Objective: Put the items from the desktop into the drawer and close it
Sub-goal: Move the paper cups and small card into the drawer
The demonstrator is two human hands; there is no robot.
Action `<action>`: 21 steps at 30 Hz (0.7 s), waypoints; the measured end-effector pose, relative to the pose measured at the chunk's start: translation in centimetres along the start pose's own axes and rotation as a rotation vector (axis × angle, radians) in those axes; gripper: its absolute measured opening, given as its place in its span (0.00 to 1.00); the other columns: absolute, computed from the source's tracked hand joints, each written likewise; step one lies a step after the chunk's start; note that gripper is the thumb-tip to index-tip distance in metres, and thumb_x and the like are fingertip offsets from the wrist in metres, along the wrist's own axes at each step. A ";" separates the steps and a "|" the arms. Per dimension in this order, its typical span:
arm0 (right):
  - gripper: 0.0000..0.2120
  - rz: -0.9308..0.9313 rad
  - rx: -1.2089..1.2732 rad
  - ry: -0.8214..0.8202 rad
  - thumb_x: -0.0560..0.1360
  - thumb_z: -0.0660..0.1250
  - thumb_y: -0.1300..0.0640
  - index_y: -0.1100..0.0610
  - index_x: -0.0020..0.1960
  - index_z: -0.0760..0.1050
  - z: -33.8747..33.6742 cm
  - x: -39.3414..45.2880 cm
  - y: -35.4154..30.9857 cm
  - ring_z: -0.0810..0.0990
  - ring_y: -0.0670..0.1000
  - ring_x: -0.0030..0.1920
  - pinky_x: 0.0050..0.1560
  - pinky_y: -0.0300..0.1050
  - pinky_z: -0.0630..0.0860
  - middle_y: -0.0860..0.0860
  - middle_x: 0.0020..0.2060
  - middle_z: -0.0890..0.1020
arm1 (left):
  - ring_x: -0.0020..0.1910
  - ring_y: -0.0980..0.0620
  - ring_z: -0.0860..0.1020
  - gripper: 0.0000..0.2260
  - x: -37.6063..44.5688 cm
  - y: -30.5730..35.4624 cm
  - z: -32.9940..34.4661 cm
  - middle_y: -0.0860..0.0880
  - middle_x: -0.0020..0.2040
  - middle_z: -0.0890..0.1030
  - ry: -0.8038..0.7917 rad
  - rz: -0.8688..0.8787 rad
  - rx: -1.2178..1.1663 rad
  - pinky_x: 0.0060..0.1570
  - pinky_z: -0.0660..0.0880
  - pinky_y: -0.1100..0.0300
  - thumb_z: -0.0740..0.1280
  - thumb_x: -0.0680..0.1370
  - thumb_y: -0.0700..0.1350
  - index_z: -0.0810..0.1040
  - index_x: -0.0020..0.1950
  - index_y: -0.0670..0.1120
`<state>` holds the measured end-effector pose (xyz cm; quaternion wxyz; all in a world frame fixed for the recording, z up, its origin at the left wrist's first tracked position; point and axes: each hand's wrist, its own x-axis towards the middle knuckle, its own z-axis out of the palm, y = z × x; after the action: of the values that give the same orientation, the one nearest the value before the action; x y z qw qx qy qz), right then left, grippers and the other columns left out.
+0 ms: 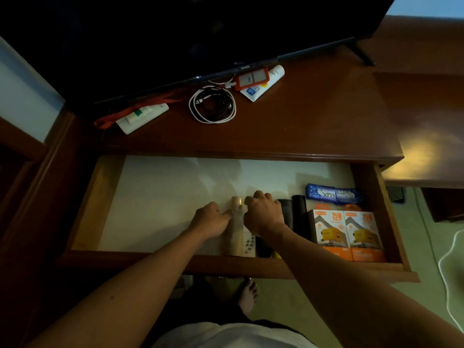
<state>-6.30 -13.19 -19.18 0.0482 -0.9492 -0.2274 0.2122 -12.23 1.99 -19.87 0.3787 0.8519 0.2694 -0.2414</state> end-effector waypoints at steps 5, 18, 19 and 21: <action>0.20 -0.049 0.062 0.098 0.77 0.63 0.54 0.53 0.69 0.72 -2.7 1.9 -2.5 0.71 0.57 0.65 0.64 0.57 0.70 0.55 0.65 0.73 | 0.59 0.47 0.77 0.22 1.5 -0.6 -3.8 0.46 0.64 0.77 0.113 0.023 -0.015 0.52 0.74 0.56 0.67 0.79 0.57 0.73 0.69 0.46; 0.16 -0.108 0.230 0.297 0.76 0.62 0.56 0.52 0.63 0.76 -7.9 9.1 -11.8 0.73 0.56 0.58 0.58 0.54 0.73 0.52 0.56 0.76 | 0.58 0.47 0.74 0.14 6.3 -1.2 -19.5 0.47 0.62 0.74 0.609 0.222 0.063 0.49 0.75 0.53 0.67 0.79 0.44 0.75 0.64 0.49; 0.15 -0.104 0.241 0.308 0.76 0.62 0.56 0.52 0.62 0.77 -8.1 9.6 -12.3 0.74 0.56 0.57 0.57 0.55 0.74 0.52 0.55 0.76 | 0.61 0.44 0.74 0.15 6.9 -1.3 -20.6 0.46 0.64 0.74 0.643 0.238 0.117 0.51 0.75 0.51 0.67 0.78 0.45 0.75 0.65 0.49; 0.13 -0.097 0.253 0.330 0.77 0.63 0.56 0.53 0.60 0.77 -8.3 10.7 -13.2 0.75 0.57 0.55 0.56 0.55 0.74 0.52 0.53 0.76 | 0.65 0.40 0.72 0.19 8.1 -1.6 -22.4 0.43 0.66 0.74 0.687 0.273 0.248 0.58 0.73 0.47 0.68 0.77 0.45 0.74 0.68 0.46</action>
<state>0.45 3.41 -13.21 0.2138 -0.9454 -0.2331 0.0784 -2.58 22.52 -12.29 0.1893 0.9504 0.2334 0.0799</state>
